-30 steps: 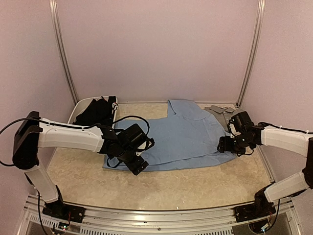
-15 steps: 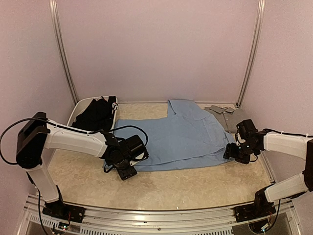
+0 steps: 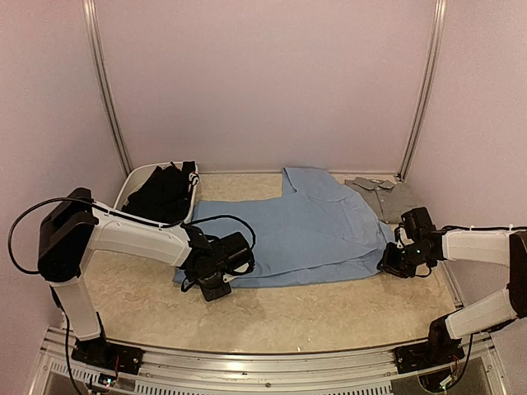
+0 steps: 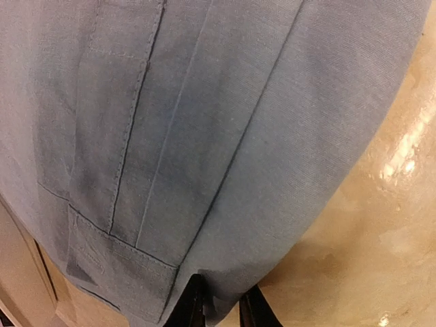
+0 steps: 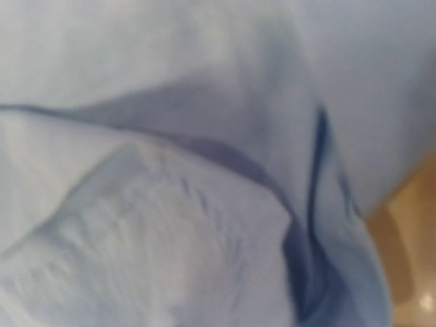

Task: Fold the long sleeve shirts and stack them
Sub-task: Move the 1/3-folded shirt to the center of the board.

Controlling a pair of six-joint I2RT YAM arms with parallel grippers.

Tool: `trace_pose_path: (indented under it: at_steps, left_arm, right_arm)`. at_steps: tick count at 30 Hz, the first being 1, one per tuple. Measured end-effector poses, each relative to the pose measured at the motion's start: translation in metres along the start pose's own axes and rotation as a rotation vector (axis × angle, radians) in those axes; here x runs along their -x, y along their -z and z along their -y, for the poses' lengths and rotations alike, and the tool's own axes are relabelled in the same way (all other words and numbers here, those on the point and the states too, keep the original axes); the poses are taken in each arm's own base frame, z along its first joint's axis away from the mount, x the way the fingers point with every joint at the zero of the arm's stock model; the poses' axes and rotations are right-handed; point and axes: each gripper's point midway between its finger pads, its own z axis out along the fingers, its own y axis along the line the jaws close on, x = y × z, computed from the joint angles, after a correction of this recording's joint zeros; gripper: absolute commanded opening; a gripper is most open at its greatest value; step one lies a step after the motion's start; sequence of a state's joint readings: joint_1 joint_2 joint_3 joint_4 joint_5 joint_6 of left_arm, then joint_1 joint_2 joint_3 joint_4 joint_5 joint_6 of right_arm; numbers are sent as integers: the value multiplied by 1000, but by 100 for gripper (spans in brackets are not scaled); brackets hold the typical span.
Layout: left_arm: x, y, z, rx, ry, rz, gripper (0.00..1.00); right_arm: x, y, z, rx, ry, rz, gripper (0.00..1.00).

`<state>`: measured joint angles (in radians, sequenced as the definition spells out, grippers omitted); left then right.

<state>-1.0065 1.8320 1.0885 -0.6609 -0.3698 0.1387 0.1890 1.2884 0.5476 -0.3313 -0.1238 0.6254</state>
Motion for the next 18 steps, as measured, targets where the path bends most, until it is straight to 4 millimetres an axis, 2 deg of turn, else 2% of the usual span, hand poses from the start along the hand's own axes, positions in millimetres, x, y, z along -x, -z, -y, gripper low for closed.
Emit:
trace_pose_path:
  at_steps: [3, 4, 5, 8, 13, 18]
  left_arm:
    - [1, 1, 5, 18, -22, -2, 8]
    - [1, 1, 6, 22, -26, -3, 0]
    - [1, 1, 8, 24, -28, -3, 0]
    - [0, 2, 12, 25, -33, -7, 0]
    - [1, 4, 18, 20, -43, -6, 0]
    - [0, 12, 37, -31, -67, -1, 0]
  right_arm:
    - [3, -3, -3, 20, -8, 12, 6]
    - [3, -3, -4, 25, -8, 16, 2]
    - [3, -3, -4, 30, -11, 17, 0]
    - [2, -2, -4, 37, -17, 20, 0]
    - [5, 12, -7, 50, -13, 56, 0]
    - [-2, 20, -5, 42, -10, 38, 0]
